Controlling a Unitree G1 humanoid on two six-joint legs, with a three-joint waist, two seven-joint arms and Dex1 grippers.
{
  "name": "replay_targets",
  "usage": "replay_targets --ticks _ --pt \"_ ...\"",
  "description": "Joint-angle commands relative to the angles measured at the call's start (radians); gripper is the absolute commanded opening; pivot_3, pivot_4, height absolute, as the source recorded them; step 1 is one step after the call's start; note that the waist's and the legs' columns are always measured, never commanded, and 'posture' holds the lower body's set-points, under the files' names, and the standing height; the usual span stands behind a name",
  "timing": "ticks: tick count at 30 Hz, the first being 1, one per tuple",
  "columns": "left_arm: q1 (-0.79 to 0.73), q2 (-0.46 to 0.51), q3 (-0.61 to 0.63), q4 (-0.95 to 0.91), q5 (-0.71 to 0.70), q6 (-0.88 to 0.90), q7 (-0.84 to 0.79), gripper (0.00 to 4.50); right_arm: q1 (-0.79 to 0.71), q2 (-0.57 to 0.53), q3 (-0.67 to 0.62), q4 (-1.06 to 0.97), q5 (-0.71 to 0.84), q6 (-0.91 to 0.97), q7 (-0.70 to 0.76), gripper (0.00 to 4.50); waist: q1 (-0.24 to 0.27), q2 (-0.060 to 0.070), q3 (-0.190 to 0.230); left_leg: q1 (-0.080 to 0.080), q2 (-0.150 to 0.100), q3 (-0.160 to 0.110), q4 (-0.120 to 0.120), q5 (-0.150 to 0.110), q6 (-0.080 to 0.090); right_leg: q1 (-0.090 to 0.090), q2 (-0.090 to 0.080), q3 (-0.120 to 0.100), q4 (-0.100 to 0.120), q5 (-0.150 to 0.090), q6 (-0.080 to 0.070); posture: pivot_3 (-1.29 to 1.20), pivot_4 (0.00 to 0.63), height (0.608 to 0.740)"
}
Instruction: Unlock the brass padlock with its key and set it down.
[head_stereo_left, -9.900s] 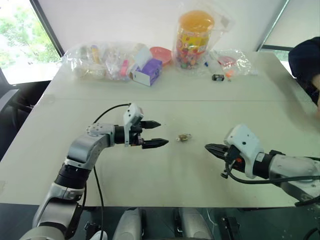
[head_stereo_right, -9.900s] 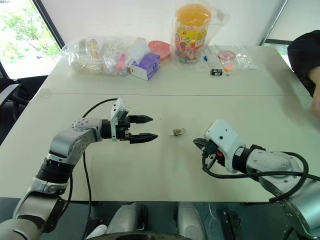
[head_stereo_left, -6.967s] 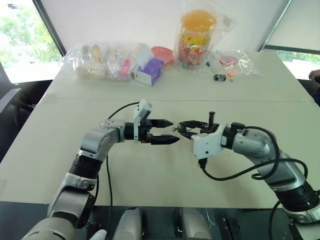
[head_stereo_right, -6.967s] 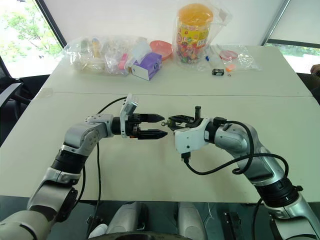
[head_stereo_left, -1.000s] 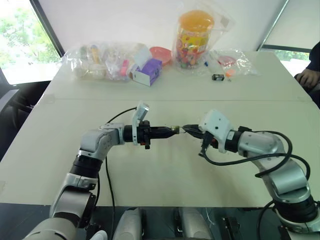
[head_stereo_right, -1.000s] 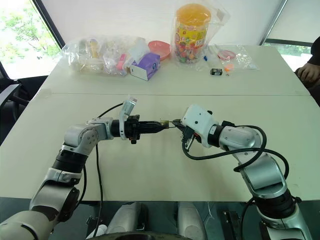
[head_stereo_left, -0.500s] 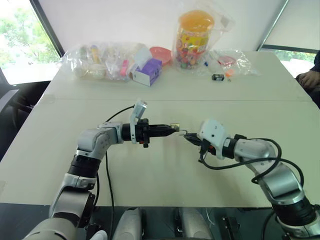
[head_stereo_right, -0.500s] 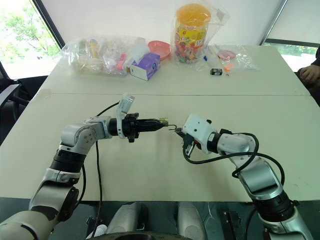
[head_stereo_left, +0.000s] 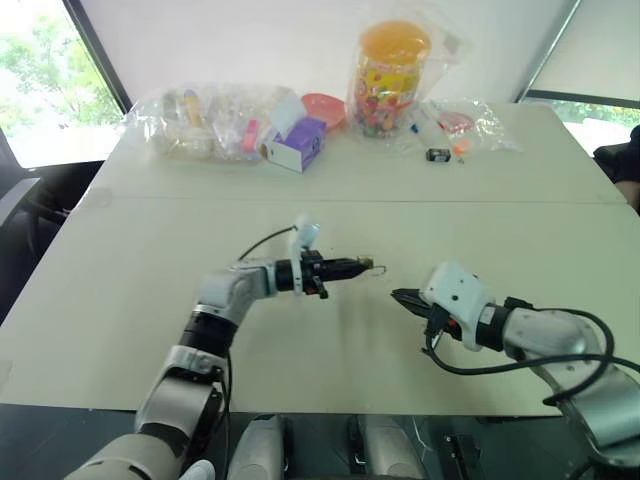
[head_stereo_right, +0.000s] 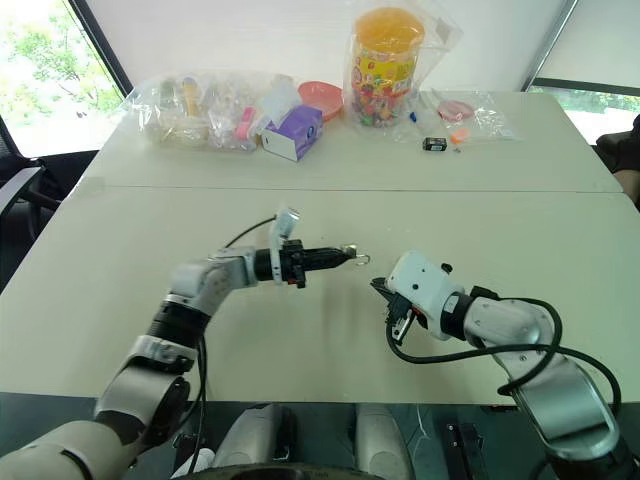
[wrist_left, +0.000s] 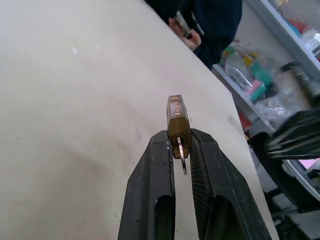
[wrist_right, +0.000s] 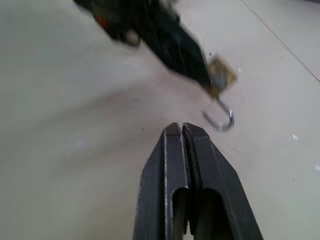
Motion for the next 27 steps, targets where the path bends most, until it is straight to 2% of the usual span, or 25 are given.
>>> replay_targets --ticks 1,6,9,13,15,16,22,27 --pt "-0.044 -0.025 0.005 0.059 0.038 -0.067 0.003 0.0 0.006 0.001 -0.043 -0.073 0.018 0.044 -0.038 0.03 -0.003 0.0 0.0 0.0 0.0 0.0 0.0 0.0 0.0 0.0 0.0 0.0 0.0 0.0 0.0 0.0 0.15 0.735" --pt "-0.057 -0.039 0.002 0.147 0.09 -0.133 -0.019 0.0 0.004 -0.002 -0.046 -0.107 0.026 0.084 -0.068 0.03 -0.004 0.0 0.0 0.0 0.0 0.0 0.0 0.0 0.0 0.0 0.001 0.0 0.0 0.0 0.0 0.0 0.15 0.735" --pt "-0.057 -0.029 0.003 0.154 0.103 -0.136 -0.037 1.35 0.009 -0.007 -0.047 -0.115 0.028 0.091 -0.078 0.0 -0.004 0.0 0.0 0.0 0.0 0.0 0.0 0.0 0.0 0.0 0.0 0.0 0.0 0.0 0.0 0.0 0.15 0.735" --pt "-0.046 -0.006 -0.003 0.137 0.124 -0.149 -0.059 3.38 0.01 -0.016 -0.048 -0.112 0.031 0.092 -0.081 0.0 -0.004 0.0 0.0 0.001 0.0 0.0 0.0 0.0 0.0 0.0 0.001 0.0 0.0 0.0 0.0 0.0 0.15 0.735" --pt "-0.03 0.024 -0.011 0.085 0.131 -0.149 -0.081 4.21 0.014 -0.027 -0.055 -0.109 0.031 0.091 -0.076 0.0 -0.006 0.0 -0.001 0.002 0.0 0.0 0.0 0.0 0.0 0.002 0.001 0.0 0.0 0.0 0.0 0.0 0.15 0.735" --pt "-0.023 0.035 -0.014 0.065 0.132 -0.146 -0.088 4.45 0.016 -0.032 -0.057 -0.109 0.031 0.091 -0.075 0.0 -0.007 0.0 -0.001 0.002 0.0 0.0 0.0 0.0 0.0 0.002 0.001 0.0 0.0 0.0 0.0 0.0 0.15 0.735" --pt "0.035 0.16 -0.032 -0.162 0.112 -0.13 -0.171 4.45 0.071 -0.118 -0.11 -0.09 0.026 0.054 -0.028 0.0 -0.005 0.0 -0.001 0.001 0.002 0.0 -0.001 0.0 0.0 0.001 0.001 0.001 0.0 0.0 0.0 0.0 0.15 0.735" --pt "0.054 0.233 -0.033 -0.3 0.08 -0.091 -0.215 4.45 0.085 -0.145 -0.152 -0.067 0.036 0.03 -0.002 0.0 0.005 0.0 0.0 0.001 0.001 0.0 0.0 0.0 0.0 0.001 0.0 0.0 -0.001 0.0 0.0 0.0 0.15 0.735"
